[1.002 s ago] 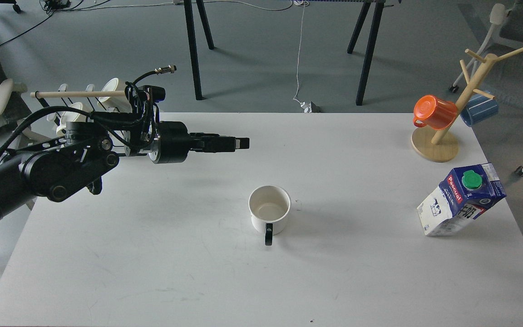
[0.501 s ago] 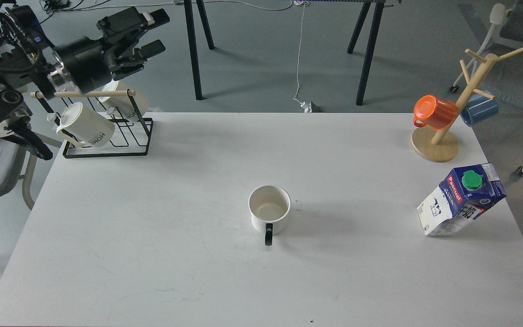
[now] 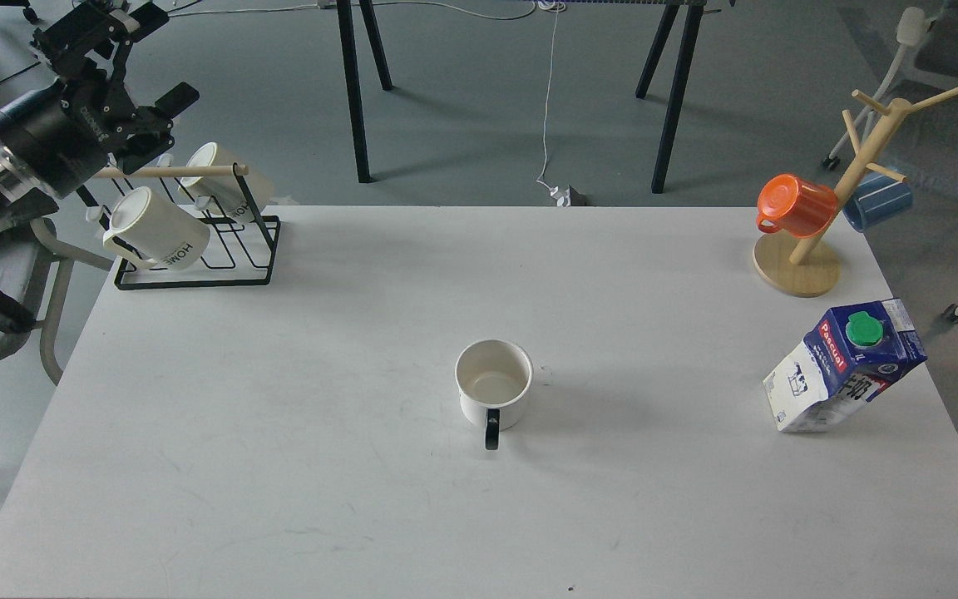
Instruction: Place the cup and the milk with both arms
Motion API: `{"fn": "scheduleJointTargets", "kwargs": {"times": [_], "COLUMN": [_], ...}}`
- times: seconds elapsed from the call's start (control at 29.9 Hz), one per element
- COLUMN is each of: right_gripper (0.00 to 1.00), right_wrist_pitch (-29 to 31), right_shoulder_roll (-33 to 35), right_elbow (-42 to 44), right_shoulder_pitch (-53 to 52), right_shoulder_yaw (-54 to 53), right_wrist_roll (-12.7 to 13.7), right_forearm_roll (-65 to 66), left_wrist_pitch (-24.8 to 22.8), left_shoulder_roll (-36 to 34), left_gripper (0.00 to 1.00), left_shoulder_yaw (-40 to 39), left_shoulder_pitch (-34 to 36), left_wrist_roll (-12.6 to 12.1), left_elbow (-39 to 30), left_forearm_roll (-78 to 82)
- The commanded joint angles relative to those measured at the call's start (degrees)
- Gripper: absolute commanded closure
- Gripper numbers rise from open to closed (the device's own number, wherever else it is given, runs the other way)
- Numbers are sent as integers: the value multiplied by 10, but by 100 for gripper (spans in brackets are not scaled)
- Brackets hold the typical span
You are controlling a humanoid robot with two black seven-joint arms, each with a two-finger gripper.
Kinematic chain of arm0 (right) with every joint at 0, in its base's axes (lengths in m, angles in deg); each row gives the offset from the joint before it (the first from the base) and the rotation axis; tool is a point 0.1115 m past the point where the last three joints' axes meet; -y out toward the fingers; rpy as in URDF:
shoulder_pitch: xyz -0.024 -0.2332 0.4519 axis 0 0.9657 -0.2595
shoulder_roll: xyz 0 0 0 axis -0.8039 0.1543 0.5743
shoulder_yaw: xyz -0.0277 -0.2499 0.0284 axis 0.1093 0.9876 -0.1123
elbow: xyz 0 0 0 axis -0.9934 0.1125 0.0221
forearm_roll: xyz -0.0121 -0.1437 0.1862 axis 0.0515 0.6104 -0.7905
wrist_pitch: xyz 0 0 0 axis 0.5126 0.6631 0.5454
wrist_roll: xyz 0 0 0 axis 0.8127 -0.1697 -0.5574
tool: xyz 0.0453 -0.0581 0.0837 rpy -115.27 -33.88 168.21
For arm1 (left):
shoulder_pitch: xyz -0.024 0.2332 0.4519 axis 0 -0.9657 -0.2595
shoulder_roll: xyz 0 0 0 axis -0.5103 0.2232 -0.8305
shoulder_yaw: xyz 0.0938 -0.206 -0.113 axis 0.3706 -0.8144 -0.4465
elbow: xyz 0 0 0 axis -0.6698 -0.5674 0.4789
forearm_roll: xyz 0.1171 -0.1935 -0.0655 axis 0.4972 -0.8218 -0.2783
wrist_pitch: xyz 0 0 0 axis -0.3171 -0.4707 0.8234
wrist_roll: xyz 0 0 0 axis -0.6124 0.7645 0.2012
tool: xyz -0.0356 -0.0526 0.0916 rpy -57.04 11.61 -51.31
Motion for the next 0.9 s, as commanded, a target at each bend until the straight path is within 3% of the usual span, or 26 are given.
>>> {"fn": "scheduleJointTargets", "kwargs": {"times": [0.0,0.33,0.87], "right_gripper": [2,2,2], "right_wrist_pitch": [0,0,0], "right_shoulder_roll": [-42,-167,-182], "right_elbow": [12,58,70], "right_shoulder_pitch": [-11,-184,-220], "right_shoulder_yaw": [37,173,165], "right_wrist_roll": [0,0,0], "right_forearm_roll": [8,56,53], "left_wrist_pitch": [0,0,0], "left_shoulder_roll": [12,27,28], "left_gripper": [2,2,1], "left_shoulder_yaw": [1,3,4], "left_shoulder_pitch": [-1,-3,-23], "left_wrist_roll": [0,0,0], "left_elbow": [0,0,1], "left_forearm_roll": [0,1,1]}}
